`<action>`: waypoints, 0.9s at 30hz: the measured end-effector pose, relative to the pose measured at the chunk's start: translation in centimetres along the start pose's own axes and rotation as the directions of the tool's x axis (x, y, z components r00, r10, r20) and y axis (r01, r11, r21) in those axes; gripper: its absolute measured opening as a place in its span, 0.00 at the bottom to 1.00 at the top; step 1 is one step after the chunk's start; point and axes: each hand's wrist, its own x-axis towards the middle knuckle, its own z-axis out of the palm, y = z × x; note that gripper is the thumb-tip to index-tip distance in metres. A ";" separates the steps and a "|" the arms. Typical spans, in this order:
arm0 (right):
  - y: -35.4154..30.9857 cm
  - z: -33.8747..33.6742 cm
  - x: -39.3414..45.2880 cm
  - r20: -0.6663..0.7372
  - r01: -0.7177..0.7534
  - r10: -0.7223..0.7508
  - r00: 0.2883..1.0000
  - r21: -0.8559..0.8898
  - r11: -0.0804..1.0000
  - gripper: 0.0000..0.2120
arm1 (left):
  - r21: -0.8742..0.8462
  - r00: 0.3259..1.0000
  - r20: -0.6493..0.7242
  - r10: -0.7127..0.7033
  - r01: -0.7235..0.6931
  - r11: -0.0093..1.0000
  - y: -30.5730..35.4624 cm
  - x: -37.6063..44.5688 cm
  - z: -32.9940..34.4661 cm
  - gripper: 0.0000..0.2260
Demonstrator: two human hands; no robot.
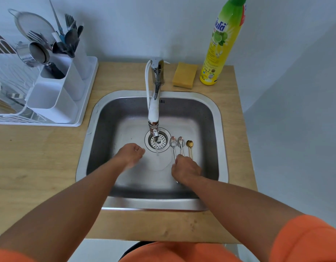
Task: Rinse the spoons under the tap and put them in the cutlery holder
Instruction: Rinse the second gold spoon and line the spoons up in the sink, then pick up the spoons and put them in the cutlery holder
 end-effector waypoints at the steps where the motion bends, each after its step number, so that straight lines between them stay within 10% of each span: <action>1: 0.1 0.1 -0.1 0.001 -0.002 0.002 1.000 -0.004 1.000 0.09 | 0.015 1.000 -0.004 0.000 0.000 1.000 0.4 0.1 -0.5 0.14; 9: 1.0 -0.1 -0.3 0.000 -0.003 0.003 1.000 -0.001 1.000 0.09 | 0.127 0.972 -0.159 0.174 -0.155 0.980 7.7 0.1 -8.0 0.13; 16: 1.3 -0.2 -0.6 0.046 -0.024 0.023 0.999 0.010 1.000 0.10 | 0.444 0.754 -0.392 0.527 -0.346 0.826 18.0 -0.1 -14.0 0.11; 20: 1.5 -0.2 -0.7 0.072 -0.029 0.027 0.997 0.022 0.999 0.09 | 0.621 0.646 -0.267 0.715 -0.452 0.641 22.2 -0.2 -14.6 0.21; 27: 1.4 -0.9 -0.7 0.064 -0.039 0.036 0.997 0.050 0.998 0.07 | 0.795 0.703 -0.052 0.710 -0.401 0.455 23.7 -0.8 -11.3 0.22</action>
